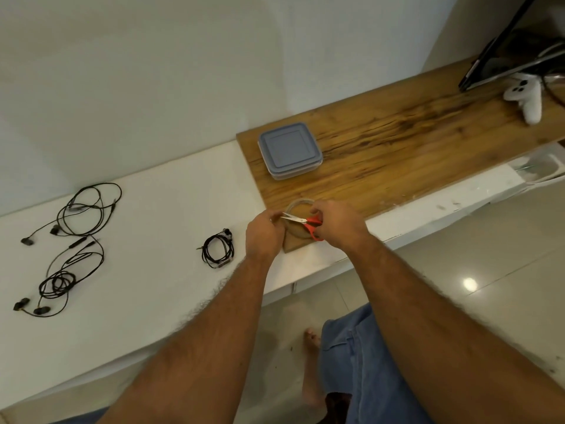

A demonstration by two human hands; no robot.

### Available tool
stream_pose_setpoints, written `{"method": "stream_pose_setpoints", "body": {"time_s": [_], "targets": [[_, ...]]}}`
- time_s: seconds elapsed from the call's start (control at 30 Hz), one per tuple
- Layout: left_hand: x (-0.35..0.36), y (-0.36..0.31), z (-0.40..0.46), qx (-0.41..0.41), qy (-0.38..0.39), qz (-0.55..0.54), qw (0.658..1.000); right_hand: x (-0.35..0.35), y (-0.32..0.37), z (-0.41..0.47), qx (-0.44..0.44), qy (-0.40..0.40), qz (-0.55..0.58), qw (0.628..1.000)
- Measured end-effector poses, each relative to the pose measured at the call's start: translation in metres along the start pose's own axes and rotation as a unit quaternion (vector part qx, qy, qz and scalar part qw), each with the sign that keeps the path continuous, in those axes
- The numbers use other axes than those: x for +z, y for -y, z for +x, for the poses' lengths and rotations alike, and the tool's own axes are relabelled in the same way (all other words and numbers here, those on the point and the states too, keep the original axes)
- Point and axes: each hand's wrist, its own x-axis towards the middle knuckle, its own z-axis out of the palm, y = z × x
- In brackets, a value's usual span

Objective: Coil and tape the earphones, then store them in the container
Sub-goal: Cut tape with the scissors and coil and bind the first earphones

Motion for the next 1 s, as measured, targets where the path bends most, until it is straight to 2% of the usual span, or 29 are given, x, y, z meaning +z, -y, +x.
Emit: {"method": "stream_pose_setpoints", "body": {"time_s": [0.17, 0.37, 0.5, 0.73, 1.0], "targets": [[0.002, 0.004, 0.011, -0.011, 0.006, -0.012, 1.0, 0.002, 0.002, 0.001, -0.022, -0.015, -0.038, 0.999], [0.002, 0.007, 0.019, -0.056, 0.044, -0.112, 0.991, 0.0, 0.0, 0.002, -0.019, -0.006, -0.036, 0.999], [-0.002, 0.009, 0.022, -0.07, 0.075, -0.131, 0.986, 0.002, -0.002, 0.002, -0.023, 0.004, -0.007, 1.0], [0.002, 0.014, 0.03, -0.03, 0.061, -0.081, 0.994, 0.002, -0.011, 0.004, -0.007, 0.046, 0.14, 0.989], [-0.002, 0.015, 0.032, 0.026, 0.045, 0.001, 0.999, 0.002, -0.016, 0.007, -0.002, 0.057, 0.169, 0.984]]}}
